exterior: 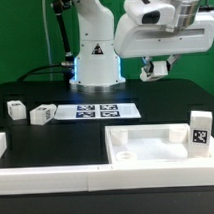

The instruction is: Assemble square table

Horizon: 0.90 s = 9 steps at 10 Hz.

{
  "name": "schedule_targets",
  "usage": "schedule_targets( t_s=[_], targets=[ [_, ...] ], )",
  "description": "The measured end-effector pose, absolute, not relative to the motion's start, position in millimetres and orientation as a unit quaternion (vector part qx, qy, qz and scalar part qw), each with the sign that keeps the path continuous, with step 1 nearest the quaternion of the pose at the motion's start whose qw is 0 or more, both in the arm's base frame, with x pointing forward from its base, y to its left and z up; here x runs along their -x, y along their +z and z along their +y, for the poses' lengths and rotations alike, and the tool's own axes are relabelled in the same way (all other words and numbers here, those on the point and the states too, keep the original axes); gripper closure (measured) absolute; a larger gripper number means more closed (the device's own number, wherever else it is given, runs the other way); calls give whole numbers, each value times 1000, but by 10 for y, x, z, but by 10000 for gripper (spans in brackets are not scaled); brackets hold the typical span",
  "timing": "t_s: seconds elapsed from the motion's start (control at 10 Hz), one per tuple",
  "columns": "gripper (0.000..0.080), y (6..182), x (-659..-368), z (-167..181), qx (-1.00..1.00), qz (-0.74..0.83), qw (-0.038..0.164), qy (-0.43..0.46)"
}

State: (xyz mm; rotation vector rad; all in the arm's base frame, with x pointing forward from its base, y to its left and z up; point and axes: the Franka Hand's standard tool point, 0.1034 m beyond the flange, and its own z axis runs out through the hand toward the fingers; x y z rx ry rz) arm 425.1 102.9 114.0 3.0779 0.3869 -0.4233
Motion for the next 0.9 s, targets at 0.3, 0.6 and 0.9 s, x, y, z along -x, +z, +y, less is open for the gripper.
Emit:
schedule_targets(
  t_s=[0.3, 0.6, 0.9],
  targets=[
    [509, 1266, -4871, 783, -994, 111, -6, -10],
    [509, 1418, -5342, 681, -985, 98, 1, 139],
    [509, 1425, -5354, 568, -962, 96, 17, 254]
  ],
)
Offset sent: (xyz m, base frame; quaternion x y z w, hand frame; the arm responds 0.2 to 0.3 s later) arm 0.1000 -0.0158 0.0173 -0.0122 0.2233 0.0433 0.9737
